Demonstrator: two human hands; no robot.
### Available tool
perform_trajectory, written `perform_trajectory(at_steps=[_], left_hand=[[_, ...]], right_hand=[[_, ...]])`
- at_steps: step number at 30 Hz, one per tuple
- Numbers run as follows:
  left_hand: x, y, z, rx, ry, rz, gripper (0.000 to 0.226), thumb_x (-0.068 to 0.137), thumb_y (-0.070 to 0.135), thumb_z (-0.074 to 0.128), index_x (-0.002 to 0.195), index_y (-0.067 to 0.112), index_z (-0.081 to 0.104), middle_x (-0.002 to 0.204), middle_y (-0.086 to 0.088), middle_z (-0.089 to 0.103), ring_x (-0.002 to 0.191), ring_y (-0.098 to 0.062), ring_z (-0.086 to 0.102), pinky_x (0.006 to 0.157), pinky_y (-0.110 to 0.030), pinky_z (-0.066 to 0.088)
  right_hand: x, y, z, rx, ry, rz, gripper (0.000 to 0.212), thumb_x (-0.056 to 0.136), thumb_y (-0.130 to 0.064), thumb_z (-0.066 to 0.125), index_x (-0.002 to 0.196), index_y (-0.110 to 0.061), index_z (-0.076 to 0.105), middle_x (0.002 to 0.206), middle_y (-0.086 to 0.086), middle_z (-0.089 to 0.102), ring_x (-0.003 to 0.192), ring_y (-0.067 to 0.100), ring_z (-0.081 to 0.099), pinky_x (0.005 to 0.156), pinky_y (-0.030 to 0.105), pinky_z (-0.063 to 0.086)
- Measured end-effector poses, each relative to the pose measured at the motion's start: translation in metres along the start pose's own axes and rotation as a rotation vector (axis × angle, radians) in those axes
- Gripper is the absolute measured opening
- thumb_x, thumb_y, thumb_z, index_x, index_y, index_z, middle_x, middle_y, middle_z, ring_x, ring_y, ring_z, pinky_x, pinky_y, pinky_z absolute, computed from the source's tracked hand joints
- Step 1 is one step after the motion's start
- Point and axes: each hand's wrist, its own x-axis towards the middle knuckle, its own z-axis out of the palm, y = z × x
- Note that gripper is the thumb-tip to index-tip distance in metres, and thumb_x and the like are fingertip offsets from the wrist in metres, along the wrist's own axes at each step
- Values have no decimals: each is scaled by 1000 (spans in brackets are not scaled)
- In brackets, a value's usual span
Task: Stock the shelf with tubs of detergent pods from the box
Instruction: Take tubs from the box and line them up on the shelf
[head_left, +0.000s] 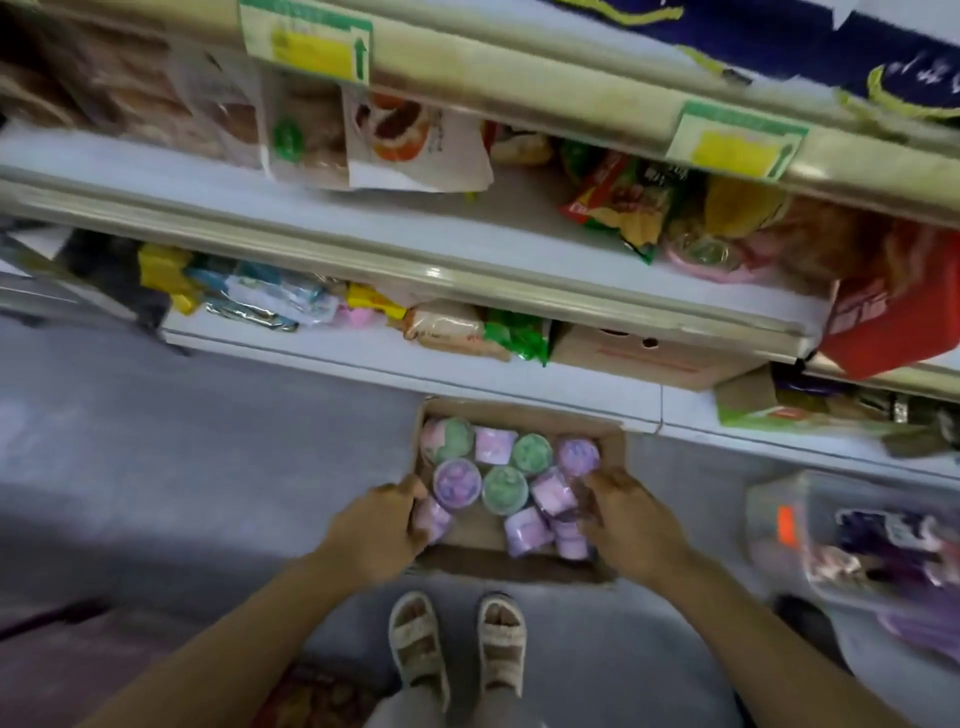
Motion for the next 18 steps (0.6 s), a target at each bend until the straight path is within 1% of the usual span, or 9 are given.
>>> perform_trajectory(at_steps=[3,7,9,11,13,14,16,17,18], left_hand=[[24,-9,34,25,-16,-33,48,85,36,56,129,19,44,125,-5,60,116,-25,56,92,-34,47],[66,-15,86,16,-33,-101,58,87,35,58,138,20,36,128,-6,58,116,-26,56,90,-33,46],[89,-14,112,-4,-30,-147,58,86,34,60,138,21,37,126,-8,59,115,-29,56,88,-33,45],[113,-14,140,-56,-23,-192,52,85,32,59,133,21,43,123,-10,60,111,-31,58,85,-32,45],[138,-19,168,-120,-14,-251,45,84,31,59,125,19,47,118,-12,62,102,-33,61,75,-30,44],[150,-22,182,-157,1,-284,45,83,30,59,125,18,47,117,-13,63,97,-33,62,72,-28,43],[173,-31,210,-229,29,-354,52,82,29,61,130,18,44,115,-15,63,90,-33,62,70,-27,43],[185,-36,222,-259,42,-384,56,82,29,62,133,18,42,115,-15,63,89,-33,62,71,-28,44],[197,-40,234,-274,51,-404,60,82,31,63,136,18,40,116,-15,62,92,-34,62,73,-28,45]], right_hand=[[23,22,31,44,-6,-19,44,82,-26,57,124,-19,49,132,10,50,113,33,54,88,36,47],[61,55,74,47,18,-20,45,85,-23,58,128,-13,49,135,15,47,116,35,52,90,39,47],[80,73,96,69,12,-22,44,85,-21,59,127,-12,49,131,16,51,115,35,52,89,38,47],[99,92,122,103,-1,-32,46,85,-21,59,129,-11,48,127,16,55,114,36,53,88,36,46],[120,111,151,121,-16,-48,49,85,-24,58,131,-13,46,126,14,57,112,36,54,89,37,46],[131,119,166,148,-24,-49,50,84,-28,57,131,-15,46,125,13,58,111,35,54,90,39,47],[154,138,202,183,-64,-43,50,81,-39,52,126,-18,46,121,10,59,110,34,56,88,43,49],[165,147,219,202,-82,-37,51,79,-41,51,124,-19,45,119,9,59,109,33,56,87,45,50],[176,153,233,206,-77,-35,52,78,-41,53,124,-17,45,119,11,59,109,33,57,87,46,50]])
